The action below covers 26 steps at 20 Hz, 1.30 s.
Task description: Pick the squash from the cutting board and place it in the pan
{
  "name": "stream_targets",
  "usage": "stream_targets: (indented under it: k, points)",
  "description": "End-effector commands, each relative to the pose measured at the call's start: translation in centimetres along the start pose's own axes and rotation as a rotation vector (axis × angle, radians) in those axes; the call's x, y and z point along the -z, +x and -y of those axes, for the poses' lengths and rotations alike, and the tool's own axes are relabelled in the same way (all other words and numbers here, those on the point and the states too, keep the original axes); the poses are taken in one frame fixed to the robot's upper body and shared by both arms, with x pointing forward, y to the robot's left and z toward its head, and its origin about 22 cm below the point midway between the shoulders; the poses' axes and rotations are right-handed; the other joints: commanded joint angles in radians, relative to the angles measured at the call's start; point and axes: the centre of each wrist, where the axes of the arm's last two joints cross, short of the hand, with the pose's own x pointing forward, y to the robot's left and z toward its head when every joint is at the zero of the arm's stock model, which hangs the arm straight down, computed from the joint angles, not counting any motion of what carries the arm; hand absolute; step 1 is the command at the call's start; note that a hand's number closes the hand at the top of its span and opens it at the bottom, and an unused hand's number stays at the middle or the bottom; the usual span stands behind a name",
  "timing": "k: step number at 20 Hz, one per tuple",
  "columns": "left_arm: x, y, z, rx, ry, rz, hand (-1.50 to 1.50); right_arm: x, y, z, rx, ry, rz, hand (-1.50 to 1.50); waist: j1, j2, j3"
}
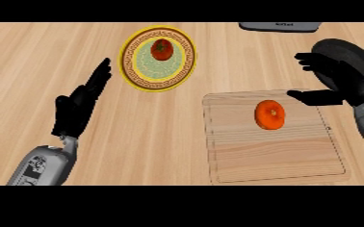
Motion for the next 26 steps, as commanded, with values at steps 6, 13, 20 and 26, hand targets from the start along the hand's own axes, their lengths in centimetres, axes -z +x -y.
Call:
stream_targets:
  k: [6, 13, 20, 26]
  points:
    - [-1.8, -1.6, -1.8, 0.003, -0.045, -0.046, 0.00, -0.8, -4.1, -5.1, -0.053, -0.060, -0.080, -1.50, -0.044, -0.017, 0.006]
    - [-0.3, -0.3, -1.0, 0.016, -0.050, -0.022, 0.00, 1.5, 2.0, -1.3, -0.442, 0.130, -0.210, -1.50, -0.039, -0.015, 0.004]
    - [-1.1, 0.6, -1.0, 0.003, -0.077, -0.006, 0.00, 4.5, 9.3, -2.6, -0.664, 0.436, -0.409, -1.50, -0.003, -0.014, 0.003]
    - [-0.6, 0.6, 0.0, -0.016, -0.069, -0.011, 0.00, 6.6, 12.4, -7.2, -0.704, 0.689, -0.504, -1.50, -0.026, -0.014, 0.005]
